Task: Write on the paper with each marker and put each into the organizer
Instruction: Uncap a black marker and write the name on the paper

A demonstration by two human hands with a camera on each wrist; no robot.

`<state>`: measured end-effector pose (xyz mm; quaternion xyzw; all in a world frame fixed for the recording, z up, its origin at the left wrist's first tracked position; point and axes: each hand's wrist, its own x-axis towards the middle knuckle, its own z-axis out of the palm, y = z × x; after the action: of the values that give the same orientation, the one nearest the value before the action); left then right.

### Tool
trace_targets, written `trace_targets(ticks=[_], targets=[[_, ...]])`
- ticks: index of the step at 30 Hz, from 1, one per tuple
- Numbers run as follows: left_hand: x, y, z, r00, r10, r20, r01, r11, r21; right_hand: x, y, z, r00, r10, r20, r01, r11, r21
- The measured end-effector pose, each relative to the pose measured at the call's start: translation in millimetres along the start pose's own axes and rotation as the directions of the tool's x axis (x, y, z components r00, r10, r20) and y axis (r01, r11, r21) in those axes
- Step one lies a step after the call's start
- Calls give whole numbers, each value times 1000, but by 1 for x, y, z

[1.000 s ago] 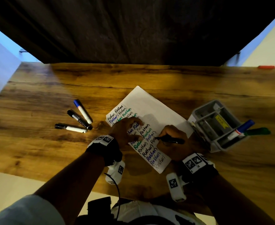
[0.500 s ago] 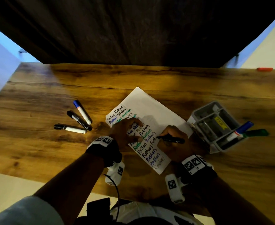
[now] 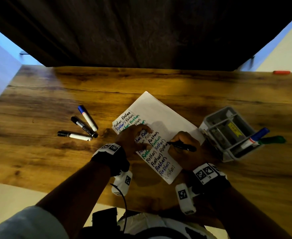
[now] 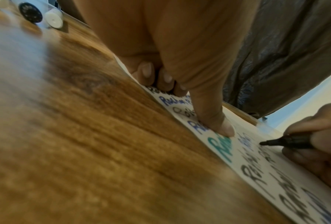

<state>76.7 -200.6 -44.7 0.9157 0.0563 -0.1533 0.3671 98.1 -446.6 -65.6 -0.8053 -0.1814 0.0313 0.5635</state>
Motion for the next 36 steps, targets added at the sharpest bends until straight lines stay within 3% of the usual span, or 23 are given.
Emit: trace_targets(ticks=[10, 13, 15, 18, 23, 27, 31, 34, 36], targets=[[-1, 1, -2, 1000, -3, 15, 4, 1000, -19, -1, -11, 1, 999, -24, -34, 26, 998, 51], [-1, 1, -2, 1000, 1, 17, 0, 1000, -16, 3, -19, -8, 984, 179, 20, -178, 983, -50], [0, 0, -2, 1000, 3, 14, -3, 1000, -14, 6, -23, -15, 910, 411, 48, -402, 905, -137], [0, 0, -1, 1000, 11, 21, -11, 1000, -9, 7, -15, -19, 966, 258, -8, -258, 962, -91], [0, 3, -6, 998, -4, 61, 6, 999, -32, 16, -31, -15, 967, 253, -24, -254, 965, -62], [1, 11, -21, 988, 43, 149, -32, 996, -81, 24, -57, -23, 986, 165, 15, -161, 977, -143], [0, 14, -38, 990, 132, 57, -113, 961, -253, 29, -94, -19, 998, 54, -13, -55, 961, -271], [-2, 20, -45, 980, 198, 26, -178, 923, -343, 34, -119, -9, 993, -112, -28, 105, 976, -189], [-5, 24, -53, 971, 239, 5, -222, 908, -357, 38, -131, 1, 989, -150, -16, 144, 970, -196]])
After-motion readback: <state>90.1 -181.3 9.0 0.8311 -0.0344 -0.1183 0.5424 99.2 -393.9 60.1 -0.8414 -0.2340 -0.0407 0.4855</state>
